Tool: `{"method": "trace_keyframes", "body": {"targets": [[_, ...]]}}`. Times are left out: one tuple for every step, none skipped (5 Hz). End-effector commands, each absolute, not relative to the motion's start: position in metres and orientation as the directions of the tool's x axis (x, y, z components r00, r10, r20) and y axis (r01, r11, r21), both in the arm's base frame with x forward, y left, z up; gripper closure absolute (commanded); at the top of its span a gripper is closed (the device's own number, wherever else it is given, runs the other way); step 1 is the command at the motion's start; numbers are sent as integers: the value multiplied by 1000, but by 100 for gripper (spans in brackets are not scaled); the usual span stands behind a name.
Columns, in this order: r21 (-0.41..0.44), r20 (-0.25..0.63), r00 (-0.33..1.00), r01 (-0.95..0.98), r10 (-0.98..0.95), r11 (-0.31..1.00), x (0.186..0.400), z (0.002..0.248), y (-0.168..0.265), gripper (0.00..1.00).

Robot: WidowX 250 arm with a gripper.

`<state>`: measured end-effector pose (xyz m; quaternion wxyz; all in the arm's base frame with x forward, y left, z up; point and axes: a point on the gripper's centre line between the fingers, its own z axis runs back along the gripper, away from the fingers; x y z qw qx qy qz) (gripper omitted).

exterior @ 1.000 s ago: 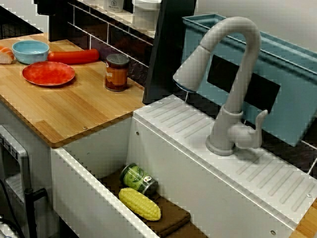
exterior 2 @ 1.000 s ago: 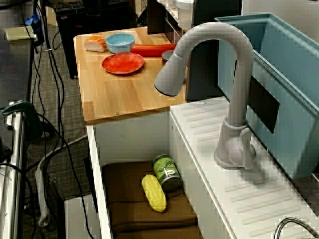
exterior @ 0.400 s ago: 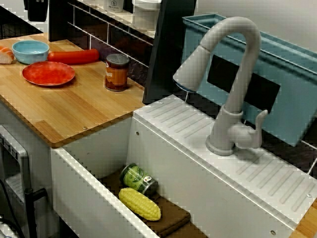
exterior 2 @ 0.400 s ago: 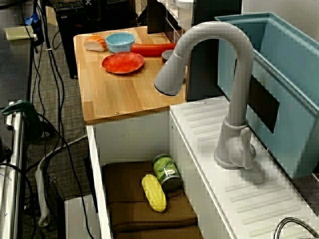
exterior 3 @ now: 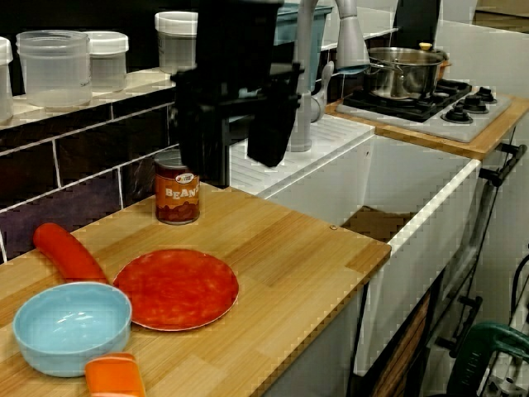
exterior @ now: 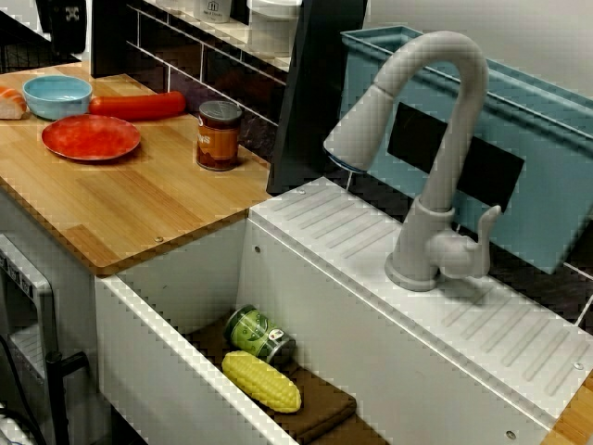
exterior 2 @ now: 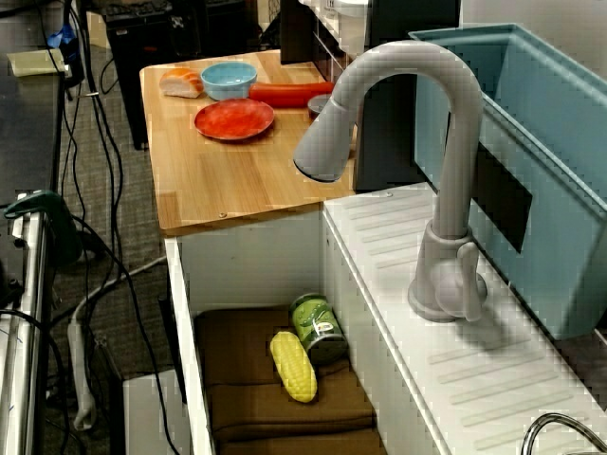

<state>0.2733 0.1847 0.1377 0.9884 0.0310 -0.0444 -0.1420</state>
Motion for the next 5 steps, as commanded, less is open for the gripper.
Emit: {"method": "trace_keyframes", "body": {"targets": [[105,38,962,266,-272,958,299,121,204,0],[109,26,958,283,-287,953,304,113,212,0],[107,10,951,307,-310,946,307,105,224,0],[117,-14,944,330,-331,937,309,96,232,0],[137,-35,938,346,-344,928,304,91,236,0]]}}
